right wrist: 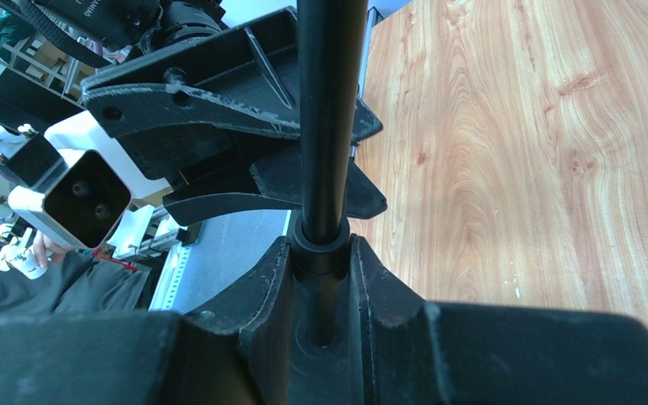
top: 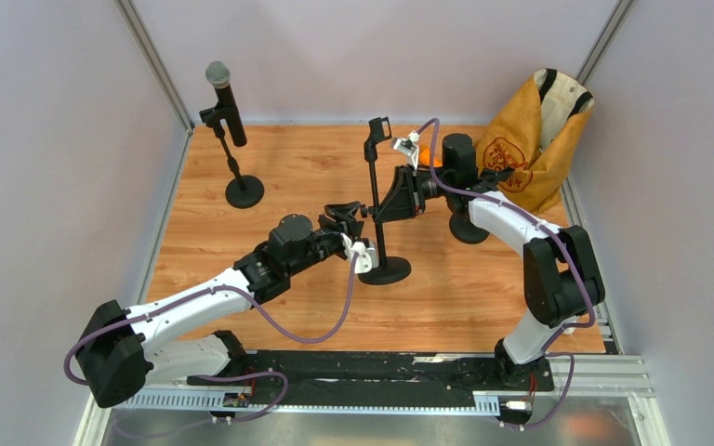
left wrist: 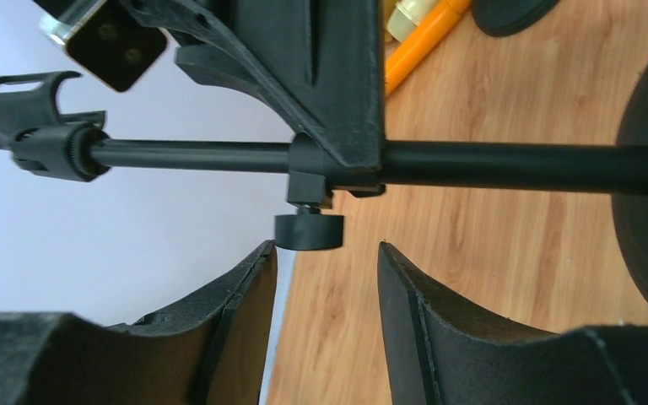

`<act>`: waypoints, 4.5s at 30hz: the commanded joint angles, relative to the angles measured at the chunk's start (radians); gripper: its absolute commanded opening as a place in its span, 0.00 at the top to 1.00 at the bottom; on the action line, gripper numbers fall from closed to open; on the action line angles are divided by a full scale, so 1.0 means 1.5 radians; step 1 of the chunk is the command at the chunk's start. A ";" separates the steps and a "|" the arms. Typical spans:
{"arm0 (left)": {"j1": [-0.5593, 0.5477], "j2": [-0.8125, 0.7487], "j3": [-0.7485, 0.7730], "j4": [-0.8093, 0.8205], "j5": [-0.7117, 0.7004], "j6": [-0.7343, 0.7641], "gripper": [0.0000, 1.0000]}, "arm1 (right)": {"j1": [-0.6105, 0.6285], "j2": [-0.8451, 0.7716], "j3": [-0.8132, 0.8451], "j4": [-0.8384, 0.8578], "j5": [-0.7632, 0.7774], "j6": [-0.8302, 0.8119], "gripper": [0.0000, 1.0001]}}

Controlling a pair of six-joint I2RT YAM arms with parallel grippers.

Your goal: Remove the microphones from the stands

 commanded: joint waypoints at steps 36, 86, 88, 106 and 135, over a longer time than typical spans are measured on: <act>-0.028 0.041 0.127 -0.209 0.129 -0.100 0.83 | 0.005 -0.064 -0.027 -0.001 -0.001 -0.168 1.00; 0.513 -0.171 0.058 -0.484 0.516 -0.221 0.24 | 0.015 0.411 0.408 0.208 0.499 -0.305 0.86; 0.518 -0.166 0.059 -0.474 0.517 -0.225 0.24 | 0.016 0.421 0.404 0.207 0.482 -0.306 0.77; 0.519 -0.152 0.065 -0.440 0.572 -0.238 0.23 | -0.005 0.153 0.284 0.037 0.588 -0.330 0.01; 0.520 -0.168 0.043 -0.427 0.556 -0.240 0.21 | 0.065 0.266 0.475 -0.075 0.931 -0.473 0.09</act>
